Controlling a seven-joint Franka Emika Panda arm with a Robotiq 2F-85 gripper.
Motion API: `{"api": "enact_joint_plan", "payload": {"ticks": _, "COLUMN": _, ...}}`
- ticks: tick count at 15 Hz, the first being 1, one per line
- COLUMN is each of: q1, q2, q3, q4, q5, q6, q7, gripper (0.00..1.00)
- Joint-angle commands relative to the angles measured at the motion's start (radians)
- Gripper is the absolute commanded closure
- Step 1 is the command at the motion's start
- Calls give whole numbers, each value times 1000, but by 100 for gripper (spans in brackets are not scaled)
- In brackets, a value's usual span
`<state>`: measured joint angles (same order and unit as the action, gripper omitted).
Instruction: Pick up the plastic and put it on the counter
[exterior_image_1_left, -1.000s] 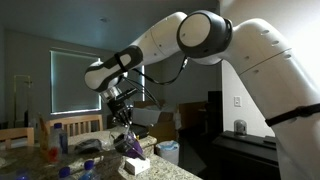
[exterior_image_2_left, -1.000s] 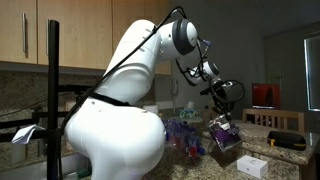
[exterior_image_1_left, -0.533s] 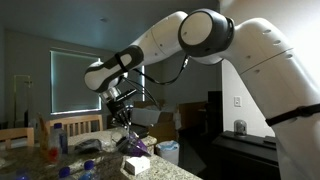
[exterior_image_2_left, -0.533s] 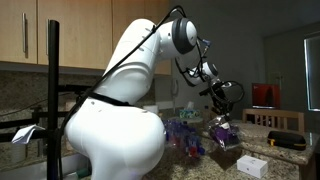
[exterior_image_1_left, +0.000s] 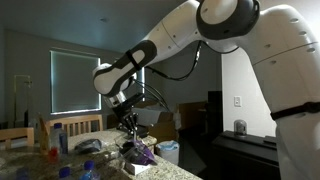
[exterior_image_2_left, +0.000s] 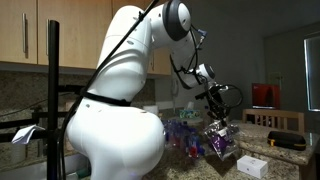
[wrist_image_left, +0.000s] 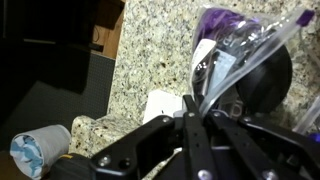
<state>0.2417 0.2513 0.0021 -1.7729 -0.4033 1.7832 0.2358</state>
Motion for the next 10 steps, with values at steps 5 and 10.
{"api": "enact_joint_plan", "payload": {"ticks": 5, "q1": -80, "q2": -135, "q3": 17, "q4": -147, "q5": -32, "q6": -7, "q7": 13, "gripper": 93}}
{"api": "enact_joint_plan", "payload": {"ticks": 10, "q1": -88, "q2": -109, "q3": 25, "q4": -124, "q5": -33, "q6": -6, "q7": 19, "gripper": 93}}
